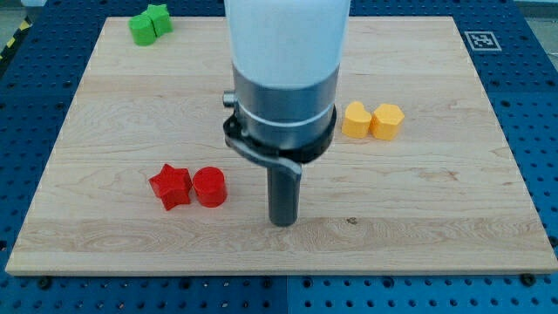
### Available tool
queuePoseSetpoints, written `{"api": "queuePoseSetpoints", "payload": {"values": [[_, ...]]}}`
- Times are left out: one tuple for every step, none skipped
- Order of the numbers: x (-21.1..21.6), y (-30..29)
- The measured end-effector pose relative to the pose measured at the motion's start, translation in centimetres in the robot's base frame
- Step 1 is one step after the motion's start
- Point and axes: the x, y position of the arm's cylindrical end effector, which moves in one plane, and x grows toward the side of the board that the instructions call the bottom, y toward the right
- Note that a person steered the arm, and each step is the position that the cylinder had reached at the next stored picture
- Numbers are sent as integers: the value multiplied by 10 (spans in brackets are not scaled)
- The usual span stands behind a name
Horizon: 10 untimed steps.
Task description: Push red circle closer to the green circle and green star
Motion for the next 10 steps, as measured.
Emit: {"api": "queuePoseSetpoints", "payload": {"values": [[3,0],[4,0],[4,0],[10,-9],[7,-45],[-19,-72],[-31,-72],[-32,-72],[-32,-73],[-35,-82]]}}
